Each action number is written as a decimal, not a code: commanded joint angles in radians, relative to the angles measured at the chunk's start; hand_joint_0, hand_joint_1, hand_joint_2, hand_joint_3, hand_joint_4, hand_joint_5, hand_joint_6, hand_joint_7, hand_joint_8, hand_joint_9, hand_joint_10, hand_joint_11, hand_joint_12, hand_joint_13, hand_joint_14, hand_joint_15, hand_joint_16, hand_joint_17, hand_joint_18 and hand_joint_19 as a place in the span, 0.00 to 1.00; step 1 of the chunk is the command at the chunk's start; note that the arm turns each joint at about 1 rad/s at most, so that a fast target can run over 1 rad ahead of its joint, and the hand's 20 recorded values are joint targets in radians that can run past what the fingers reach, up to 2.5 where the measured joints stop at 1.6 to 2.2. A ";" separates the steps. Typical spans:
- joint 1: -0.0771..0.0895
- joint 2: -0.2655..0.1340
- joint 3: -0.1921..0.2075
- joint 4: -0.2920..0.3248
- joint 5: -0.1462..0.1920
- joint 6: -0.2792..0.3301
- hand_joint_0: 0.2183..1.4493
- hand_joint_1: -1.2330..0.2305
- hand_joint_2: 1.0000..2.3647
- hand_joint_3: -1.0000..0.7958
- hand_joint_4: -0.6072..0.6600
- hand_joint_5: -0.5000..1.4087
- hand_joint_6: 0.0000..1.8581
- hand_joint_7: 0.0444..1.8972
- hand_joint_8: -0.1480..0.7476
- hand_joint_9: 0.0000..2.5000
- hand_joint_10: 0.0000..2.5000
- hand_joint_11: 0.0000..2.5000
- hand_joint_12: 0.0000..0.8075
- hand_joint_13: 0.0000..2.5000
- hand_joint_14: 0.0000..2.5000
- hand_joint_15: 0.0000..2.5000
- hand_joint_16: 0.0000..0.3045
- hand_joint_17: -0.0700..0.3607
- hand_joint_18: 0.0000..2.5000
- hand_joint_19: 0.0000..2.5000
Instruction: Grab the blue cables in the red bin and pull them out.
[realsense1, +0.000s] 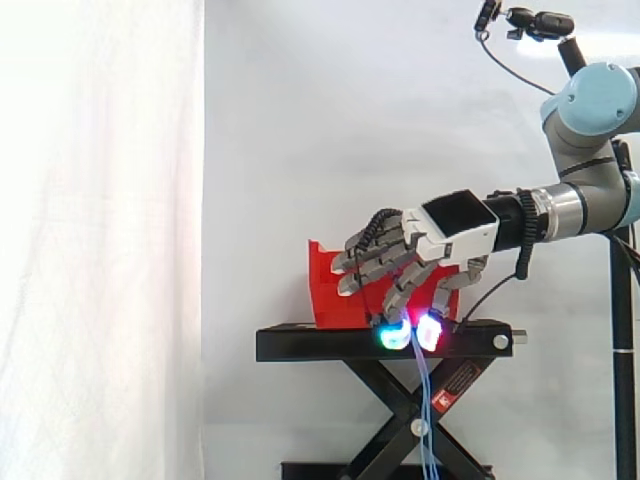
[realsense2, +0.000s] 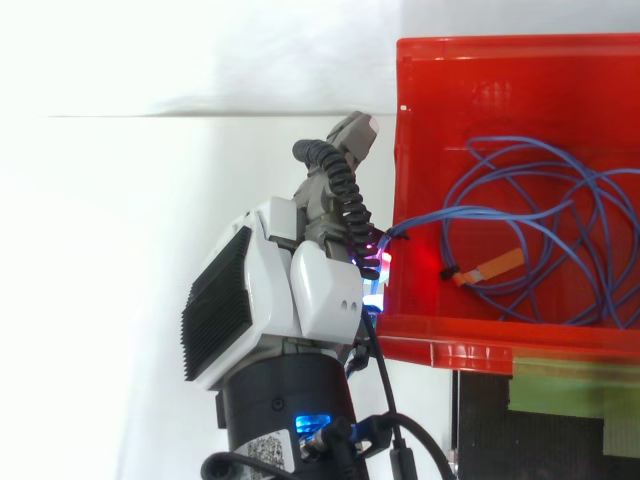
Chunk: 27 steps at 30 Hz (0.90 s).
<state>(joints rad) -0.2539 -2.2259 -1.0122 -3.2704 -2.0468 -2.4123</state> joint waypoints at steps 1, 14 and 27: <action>0.001 0.000 0.000 0.000 -0.001 -0.003 0.48 0.12 0.00 0.00 0.45 0.75 0.19 0.41 0.40 0.23 0.00 0.04 0.40 0.17 0.00 0.07 0.14 0.39 0.16 0.11; 0.001 0.000 0.001 -0.003 -0.003 -0.017 0.49 0.13 0.00 0.00 0.45 0.78 0.16 0.43 0.40 0.23 0.00 0.04 0.40 0.18 0.00 0.07 0.14 0.39 0.16 0.12; 0.001 0.000 0.001 -0.005 -0.010 -0.020 0.42 0.16 0.00 0.00 0.50 0.79 0.12 0.44 0.42 0.23 0.00 0.05 0.42 0.18 0.00 0.08 0.15 0.41 0.16 0.12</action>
<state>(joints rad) -0.2534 -2.2258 -1.0109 -3.2750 -2.0562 -2.4316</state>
